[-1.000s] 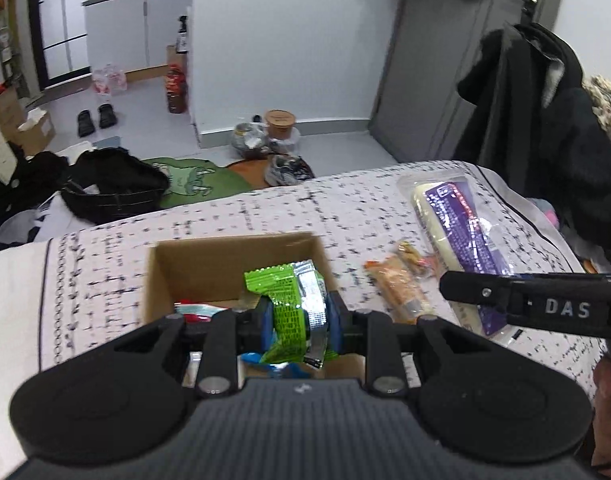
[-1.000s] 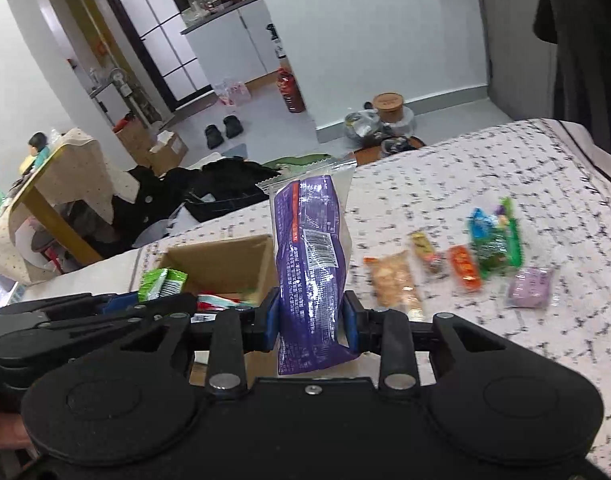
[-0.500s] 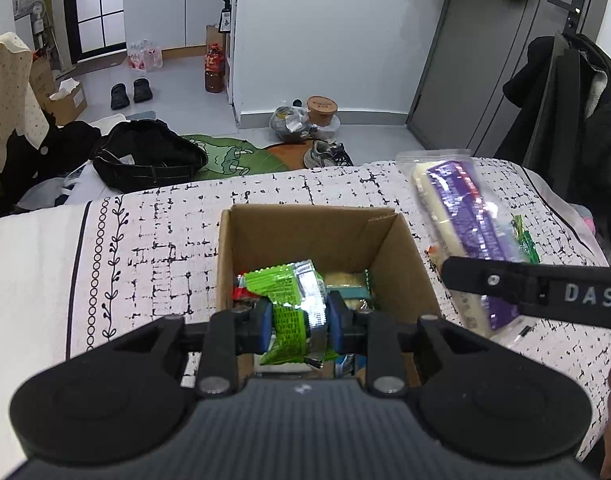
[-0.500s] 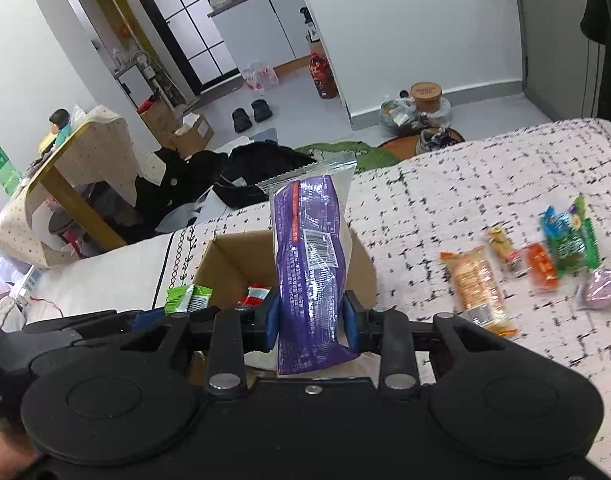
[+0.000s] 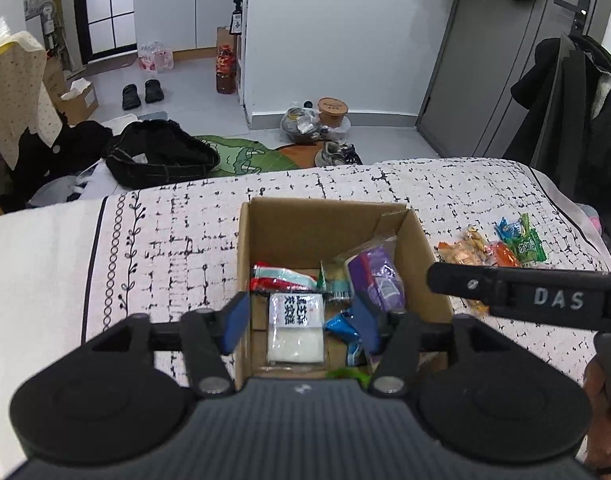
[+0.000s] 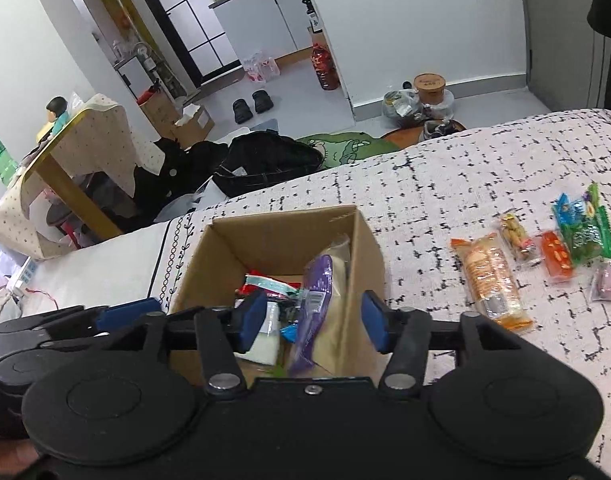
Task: Organize snacks
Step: 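Move both grippers back from the box toward the remaining snacks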
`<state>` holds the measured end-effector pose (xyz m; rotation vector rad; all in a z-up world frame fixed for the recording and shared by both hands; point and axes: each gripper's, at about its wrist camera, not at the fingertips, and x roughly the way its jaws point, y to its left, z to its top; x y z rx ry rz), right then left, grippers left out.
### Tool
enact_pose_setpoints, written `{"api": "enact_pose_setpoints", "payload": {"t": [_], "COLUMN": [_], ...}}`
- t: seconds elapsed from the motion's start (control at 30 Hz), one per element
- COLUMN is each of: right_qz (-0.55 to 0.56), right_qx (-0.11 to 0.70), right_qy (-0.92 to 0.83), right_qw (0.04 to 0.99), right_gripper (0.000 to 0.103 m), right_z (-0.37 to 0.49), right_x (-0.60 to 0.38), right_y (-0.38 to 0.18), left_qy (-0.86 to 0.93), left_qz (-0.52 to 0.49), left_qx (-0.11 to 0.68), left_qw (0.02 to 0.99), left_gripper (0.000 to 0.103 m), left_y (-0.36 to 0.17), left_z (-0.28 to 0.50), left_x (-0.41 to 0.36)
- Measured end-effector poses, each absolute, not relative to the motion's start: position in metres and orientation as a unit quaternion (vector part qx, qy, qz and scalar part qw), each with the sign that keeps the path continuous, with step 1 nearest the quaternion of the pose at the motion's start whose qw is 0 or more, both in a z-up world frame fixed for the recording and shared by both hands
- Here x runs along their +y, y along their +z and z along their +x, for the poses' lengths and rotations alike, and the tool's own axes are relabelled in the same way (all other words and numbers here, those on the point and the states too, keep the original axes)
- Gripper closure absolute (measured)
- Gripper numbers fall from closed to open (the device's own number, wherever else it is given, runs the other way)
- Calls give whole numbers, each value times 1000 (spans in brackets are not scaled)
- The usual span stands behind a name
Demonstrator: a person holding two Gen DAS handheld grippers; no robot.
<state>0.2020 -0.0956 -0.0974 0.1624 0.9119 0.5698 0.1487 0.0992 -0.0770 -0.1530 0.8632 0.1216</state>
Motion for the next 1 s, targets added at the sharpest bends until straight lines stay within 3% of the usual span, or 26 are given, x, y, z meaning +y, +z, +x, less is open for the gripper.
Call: {"api": "enact_pose_setpoints", "payload": {"t": [0.07, 0.2, 0.37, 0.43, 0.53, 1.0], "right_qz": [80, 77, 81, 78, 84, 84], "right_qx": [433, 425, 416, 408, 407, 395], "right_qy": [271, 272, 269, 267, 265, 252], "right_qw": [856, 860, 865, 870, 870, 880], "right_gripper": [45, 31, 16, 6, 3, 0], "right_z": [199, 195, 191, 189, 190, 190], "right_x": [-102, -115, -135, -144, -157, -204], "right_y": [-96, -92, -86, -84, -82, -71], "left_qy": [66, 73, 77, 68, 55, 3], "left_qz": [-75, -81, -79, -74, -69, -56], "left_qx": [417, 410, 394, 391, 389, 396], "left_qw": [903, 906, 912, 915, 917, 917], "left_gripper": [34, 28, 10, 6, 0, 0], "left_y": [-76, -70, -61, -58, -55, -48], "left_z": [146, 144, 141, 141, 143, 150], "left_x": [99, 98, 89, 83, 72, 30]}}
